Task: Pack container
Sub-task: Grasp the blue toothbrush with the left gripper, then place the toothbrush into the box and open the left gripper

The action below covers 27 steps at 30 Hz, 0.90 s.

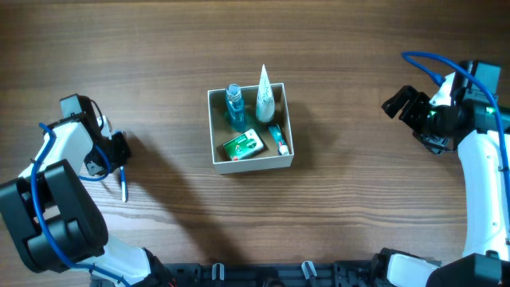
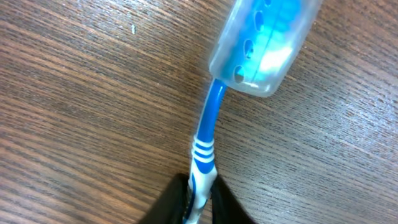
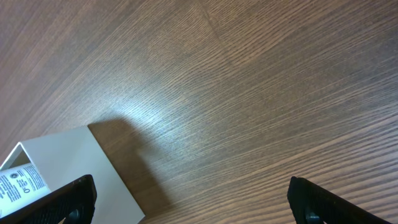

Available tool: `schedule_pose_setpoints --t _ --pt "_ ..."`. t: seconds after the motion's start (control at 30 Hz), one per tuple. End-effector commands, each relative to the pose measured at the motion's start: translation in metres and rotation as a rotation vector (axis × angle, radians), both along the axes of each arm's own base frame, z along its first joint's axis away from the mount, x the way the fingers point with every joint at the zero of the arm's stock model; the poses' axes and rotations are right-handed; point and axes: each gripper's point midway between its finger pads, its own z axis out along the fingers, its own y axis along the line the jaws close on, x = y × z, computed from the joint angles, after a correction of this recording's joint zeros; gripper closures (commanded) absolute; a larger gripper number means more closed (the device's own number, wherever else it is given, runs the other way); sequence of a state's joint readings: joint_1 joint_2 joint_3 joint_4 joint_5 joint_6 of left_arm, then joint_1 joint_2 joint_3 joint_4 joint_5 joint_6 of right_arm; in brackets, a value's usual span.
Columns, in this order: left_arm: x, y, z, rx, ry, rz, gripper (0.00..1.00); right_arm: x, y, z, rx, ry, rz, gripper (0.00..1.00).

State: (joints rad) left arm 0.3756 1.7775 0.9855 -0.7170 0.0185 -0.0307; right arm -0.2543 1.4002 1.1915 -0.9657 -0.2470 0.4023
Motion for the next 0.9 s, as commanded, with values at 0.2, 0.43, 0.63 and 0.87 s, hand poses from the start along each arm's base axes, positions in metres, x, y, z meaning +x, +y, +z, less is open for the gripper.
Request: schedule_pose_setpoints --t 0.2,0.43,0.63,0.87 --pt "-0.002 -0.018 -0.010 -0.109 0.012 0.003 0.96 -0.002 0.002 0.003 0.007 -0.007 0.011 0.00" --pt "0.033 -0.024 0.071 -0.064 -0.142 -0.054 0.96 -0.002 0.002 0.003 0.007 -0.007 0.011 0.00" --pt "0.061 -0.103 0.181 -0.006 -0.466 -0.510 0.96 -0.002 0.002 0.003 0.007 -0.008 0.011 0.00" --pt "0.007 -0.261 0.242 0.061 -0.720 -1.398 0.96 0.001 0.001 0.004 0.004 -0.021 0.011 0.00"
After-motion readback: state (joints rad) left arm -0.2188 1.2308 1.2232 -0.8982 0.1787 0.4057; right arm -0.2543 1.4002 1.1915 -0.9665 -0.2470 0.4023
